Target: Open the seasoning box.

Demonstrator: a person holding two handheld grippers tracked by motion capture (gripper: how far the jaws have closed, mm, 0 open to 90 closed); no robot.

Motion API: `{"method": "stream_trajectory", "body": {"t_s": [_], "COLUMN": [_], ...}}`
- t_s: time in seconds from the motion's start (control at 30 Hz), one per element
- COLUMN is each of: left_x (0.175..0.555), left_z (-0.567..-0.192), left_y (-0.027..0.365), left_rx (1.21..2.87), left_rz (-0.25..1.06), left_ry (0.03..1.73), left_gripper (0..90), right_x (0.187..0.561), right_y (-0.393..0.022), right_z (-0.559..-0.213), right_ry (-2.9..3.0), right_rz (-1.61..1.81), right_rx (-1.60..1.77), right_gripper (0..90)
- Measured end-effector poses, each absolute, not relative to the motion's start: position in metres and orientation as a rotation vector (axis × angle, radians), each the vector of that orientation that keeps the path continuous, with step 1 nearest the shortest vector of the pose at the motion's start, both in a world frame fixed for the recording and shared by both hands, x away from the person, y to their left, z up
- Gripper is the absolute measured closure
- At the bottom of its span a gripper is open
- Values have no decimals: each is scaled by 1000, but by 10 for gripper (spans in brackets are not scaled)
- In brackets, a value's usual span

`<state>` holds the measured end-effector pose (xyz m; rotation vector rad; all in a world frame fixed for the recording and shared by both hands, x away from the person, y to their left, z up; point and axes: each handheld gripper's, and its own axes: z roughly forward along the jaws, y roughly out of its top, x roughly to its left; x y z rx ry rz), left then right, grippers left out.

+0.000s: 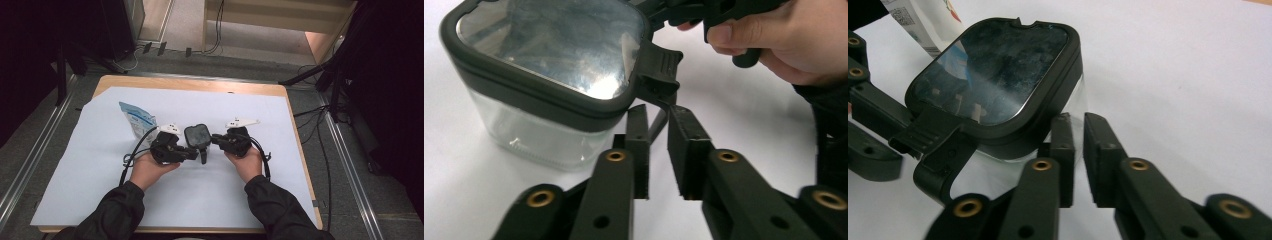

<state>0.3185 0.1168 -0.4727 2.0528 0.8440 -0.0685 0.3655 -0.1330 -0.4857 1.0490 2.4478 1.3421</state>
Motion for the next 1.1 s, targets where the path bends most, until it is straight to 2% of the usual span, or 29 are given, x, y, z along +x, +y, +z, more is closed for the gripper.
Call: {"method": "stream_trajectory", "body": {"t_s": [0.03,0.1,0.17,0.3,0.43,0.7,1.1], "left_x": [319,317,315,312,310,309,314], "left_z": [-473,-470,-468,-463,-461,-461,-460], "left_y": [117,121,125,136,144,153,160], "left_rx": [2053,2068,2075,2062,2052,2079,2078], "left_rz": [-69,-86,-57,-37,-15,-26,-43], "left_ry": [844,841,839,828,828,820,829], "left_gripper": [730,635,569,454,379,342,334], "right_x": [365,365,364,361,356,338,310], "right_y": [-133,-137,-139,-143,-145,-150,-144], "right_z": [-486,-484,-483,-480,-478,-471,-471], "right_ry": [2448,2447,2449,2449,2440,2438,2458], "right_rz": [1342,1343,1340,1333,1343,1371,1406], "right_rx": [1049,1071,1087,1087,1084,1066,1013], "right_gripper": [798,715,690,668,663,685,856]}}
